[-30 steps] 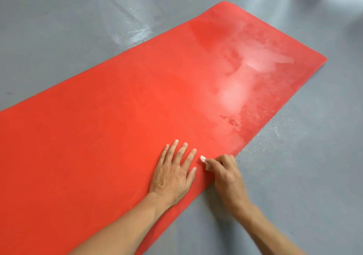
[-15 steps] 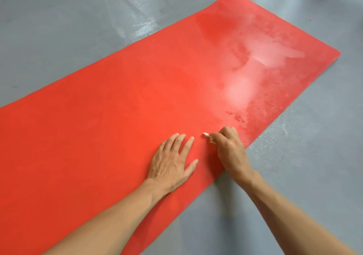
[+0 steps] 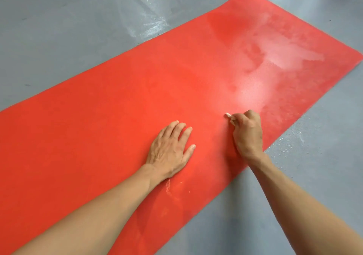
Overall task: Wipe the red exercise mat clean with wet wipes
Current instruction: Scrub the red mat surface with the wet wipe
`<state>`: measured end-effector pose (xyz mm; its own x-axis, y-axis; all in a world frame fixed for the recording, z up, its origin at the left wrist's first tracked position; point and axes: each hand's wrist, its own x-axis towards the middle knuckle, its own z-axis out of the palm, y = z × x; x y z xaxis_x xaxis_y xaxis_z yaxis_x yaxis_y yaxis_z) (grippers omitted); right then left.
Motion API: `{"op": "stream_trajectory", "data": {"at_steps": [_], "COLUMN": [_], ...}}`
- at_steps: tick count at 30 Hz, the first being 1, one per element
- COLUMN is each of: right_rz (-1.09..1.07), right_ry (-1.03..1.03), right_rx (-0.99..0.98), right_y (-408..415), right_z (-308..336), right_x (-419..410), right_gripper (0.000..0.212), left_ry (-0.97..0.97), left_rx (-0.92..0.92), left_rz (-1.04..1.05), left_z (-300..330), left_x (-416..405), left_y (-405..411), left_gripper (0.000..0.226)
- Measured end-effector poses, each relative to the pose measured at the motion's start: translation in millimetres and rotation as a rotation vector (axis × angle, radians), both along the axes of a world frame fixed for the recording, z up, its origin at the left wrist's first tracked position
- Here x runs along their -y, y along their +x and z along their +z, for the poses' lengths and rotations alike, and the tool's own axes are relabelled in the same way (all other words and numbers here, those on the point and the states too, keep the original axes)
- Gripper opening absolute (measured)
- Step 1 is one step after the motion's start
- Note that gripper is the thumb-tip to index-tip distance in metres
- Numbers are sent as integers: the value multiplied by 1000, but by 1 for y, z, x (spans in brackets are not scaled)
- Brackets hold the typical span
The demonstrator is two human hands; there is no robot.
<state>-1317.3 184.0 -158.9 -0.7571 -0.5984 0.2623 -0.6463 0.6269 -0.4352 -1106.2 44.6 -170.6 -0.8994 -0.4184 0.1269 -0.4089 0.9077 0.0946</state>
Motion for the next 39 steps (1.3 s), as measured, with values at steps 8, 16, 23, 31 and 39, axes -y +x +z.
{"op": "stream_trajectory", "data": {"at_steps": [8,16,23,31,39], "right_rz": [433,-74,497,693,996], "right_ry": [-59,-56,-75,-40,72], "right_rx": [4,53,114,199,270], "right_y": [86,25,58,69,132], "right_z": [0,-3,5,5,15], "right_x": [25,64,90,71,20], "right_gripper": [10,16,13,24,19], "left_ry": [58,78,166,94,383], "left_rx": [18,45,35,270,477], "left_rz": [120,133,86,362,580], "left_z": [-12,-9,-4,21,50], "left_x": [29,28,36,-6,-56], "left_y": [-4,-4,3,71,124], "left_gripper": [68,65,69,69,80]}}
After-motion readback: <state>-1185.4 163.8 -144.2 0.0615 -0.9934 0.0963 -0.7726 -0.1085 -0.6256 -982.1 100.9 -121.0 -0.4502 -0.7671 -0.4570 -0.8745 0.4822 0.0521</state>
